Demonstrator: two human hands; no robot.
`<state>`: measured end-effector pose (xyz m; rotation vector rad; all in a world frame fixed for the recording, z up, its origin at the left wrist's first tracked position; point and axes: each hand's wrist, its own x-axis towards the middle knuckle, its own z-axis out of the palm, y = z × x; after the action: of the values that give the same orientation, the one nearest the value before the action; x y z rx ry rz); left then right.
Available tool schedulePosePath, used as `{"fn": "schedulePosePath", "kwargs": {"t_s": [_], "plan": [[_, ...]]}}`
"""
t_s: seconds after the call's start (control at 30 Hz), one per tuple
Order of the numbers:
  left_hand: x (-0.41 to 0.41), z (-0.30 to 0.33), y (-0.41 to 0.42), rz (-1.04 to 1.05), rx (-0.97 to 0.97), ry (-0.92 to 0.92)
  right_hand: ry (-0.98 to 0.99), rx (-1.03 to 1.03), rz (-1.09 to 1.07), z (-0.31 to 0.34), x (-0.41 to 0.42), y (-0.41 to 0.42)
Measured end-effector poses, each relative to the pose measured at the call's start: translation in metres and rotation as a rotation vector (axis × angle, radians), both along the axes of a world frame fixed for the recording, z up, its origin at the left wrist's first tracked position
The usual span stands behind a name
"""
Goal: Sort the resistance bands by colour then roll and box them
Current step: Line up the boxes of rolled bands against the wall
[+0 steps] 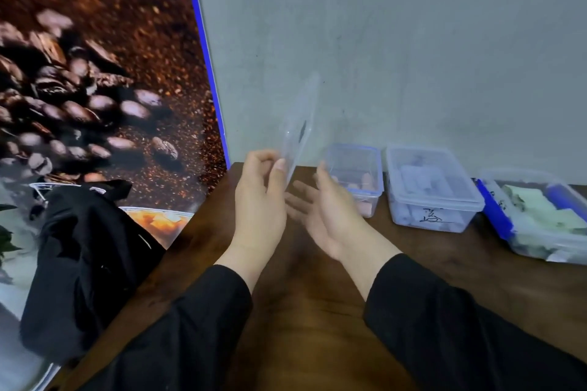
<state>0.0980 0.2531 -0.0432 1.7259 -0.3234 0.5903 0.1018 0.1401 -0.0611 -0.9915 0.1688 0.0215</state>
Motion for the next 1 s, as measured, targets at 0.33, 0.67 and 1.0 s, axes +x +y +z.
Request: {"fn": "schedulePosePath", "kwargs": {"t_s": [0.33,0.67,1.0], "plan": [[-0.083,0.076,-0.135,-0.527,-0.413,0.326,-0.21,-0.206,-0.497,0.063,-0.115,-0.175],[-0.084,0.039,-0.298,-0.619,0.001,0.374,-0.031,-0.678,-0.697,0.063,-0.175,-0.334],[-0.066,-0.012,-0.371,-0.457,0.168,0.5,0.076,-0.878,-0.51,0.003,-0.152,-0.406]]}}
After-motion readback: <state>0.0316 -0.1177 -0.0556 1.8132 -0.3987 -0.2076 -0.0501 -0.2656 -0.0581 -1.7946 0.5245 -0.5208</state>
